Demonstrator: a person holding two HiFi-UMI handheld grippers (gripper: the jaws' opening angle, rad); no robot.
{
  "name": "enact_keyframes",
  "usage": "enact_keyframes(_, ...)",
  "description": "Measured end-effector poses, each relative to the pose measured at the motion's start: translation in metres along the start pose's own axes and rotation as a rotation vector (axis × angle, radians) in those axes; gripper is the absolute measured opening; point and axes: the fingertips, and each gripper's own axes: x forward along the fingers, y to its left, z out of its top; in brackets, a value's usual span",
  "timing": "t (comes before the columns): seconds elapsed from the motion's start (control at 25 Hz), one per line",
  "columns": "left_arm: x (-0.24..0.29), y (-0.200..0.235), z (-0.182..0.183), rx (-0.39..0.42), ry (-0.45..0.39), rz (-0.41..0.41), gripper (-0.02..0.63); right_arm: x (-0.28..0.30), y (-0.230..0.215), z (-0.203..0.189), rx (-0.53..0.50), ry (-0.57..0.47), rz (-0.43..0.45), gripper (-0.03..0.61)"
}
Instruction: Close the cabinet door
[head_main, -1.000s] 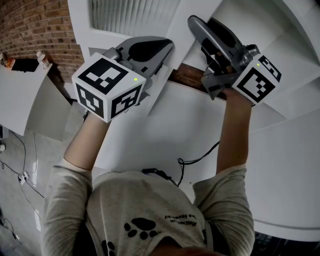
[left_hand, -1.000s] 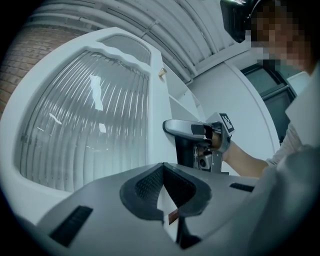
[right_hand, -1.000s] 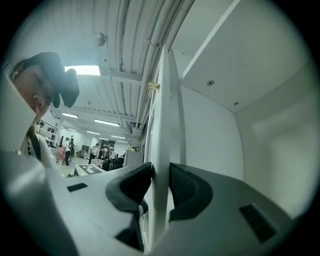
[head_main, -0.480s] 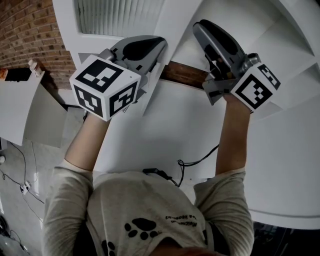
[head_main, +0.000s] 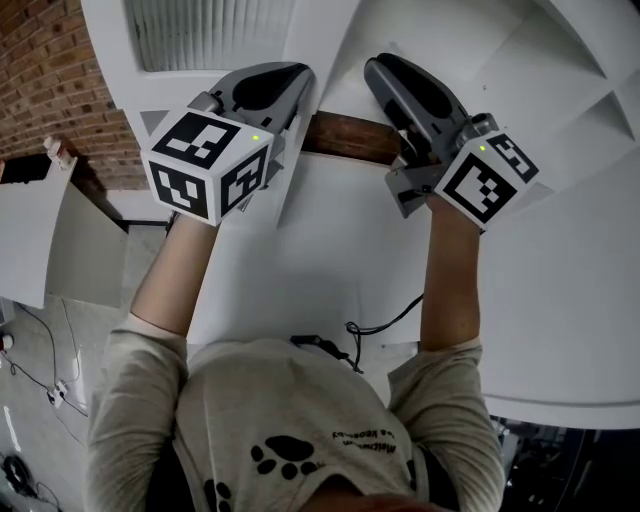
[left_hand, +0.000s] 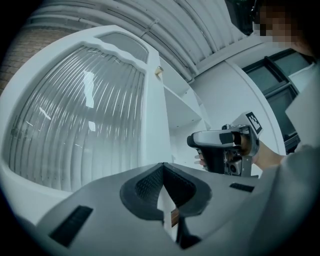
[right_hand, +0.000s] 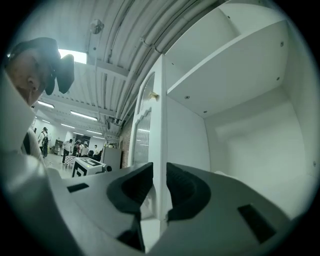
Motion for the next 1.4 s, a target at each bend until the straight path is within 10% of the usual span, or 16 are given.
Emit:
enact_keyframes(0.72, -0.047, -0.041, 0.012, -0.03, -0.012, -0.02, 0.009, -0.032, 0.052, -0.017, -0.006, -0.122, -0.272, 0.009)
enact_keyframes(1.4, -0.143, -0.087, -0.033, 0.055, 0.009, 0.146, 0.009, -0.088, 0.123, -0.085, -0.119, -0.044, -0.389, 0.009)
